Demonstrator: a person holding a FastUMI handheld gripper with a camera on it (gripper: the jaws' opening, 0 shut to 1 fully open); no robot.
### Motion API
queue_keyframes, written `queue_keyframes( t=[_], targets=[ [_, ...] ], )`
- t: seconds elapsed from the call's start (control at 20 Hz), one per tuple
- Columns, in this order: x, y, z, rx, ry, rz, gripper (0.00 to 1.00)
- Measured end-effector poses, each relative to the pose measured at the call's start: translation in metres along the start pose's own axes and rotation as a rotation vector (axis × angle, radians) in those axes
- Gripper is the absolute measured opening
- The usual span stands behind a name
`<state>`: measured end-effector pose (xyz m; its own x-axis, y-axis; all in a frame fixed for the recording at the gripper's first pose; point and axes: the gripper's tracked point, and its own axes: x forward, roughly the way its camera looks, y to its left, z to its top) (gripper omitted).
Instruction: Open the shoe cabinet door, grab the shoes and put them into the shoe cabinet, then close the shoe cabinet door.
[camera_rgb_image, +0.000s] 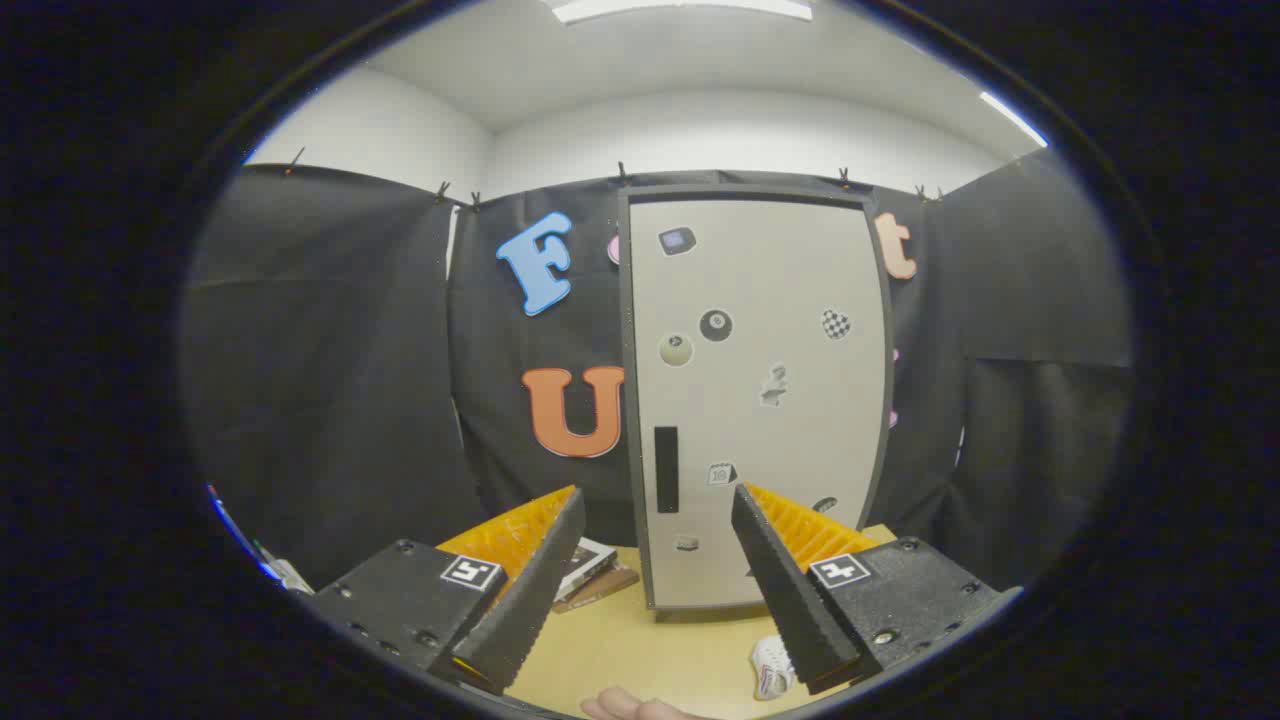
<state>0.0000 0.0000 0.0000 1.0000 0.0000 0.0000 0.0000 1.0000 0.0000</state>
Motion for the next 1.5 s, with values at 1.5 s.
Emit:
queue_keyframes(
  t=[1.5],
  targets=[
    [0.194, -0.017, -0.037, -0.028, 0.072, -0.049, 0.97]
  ],
)
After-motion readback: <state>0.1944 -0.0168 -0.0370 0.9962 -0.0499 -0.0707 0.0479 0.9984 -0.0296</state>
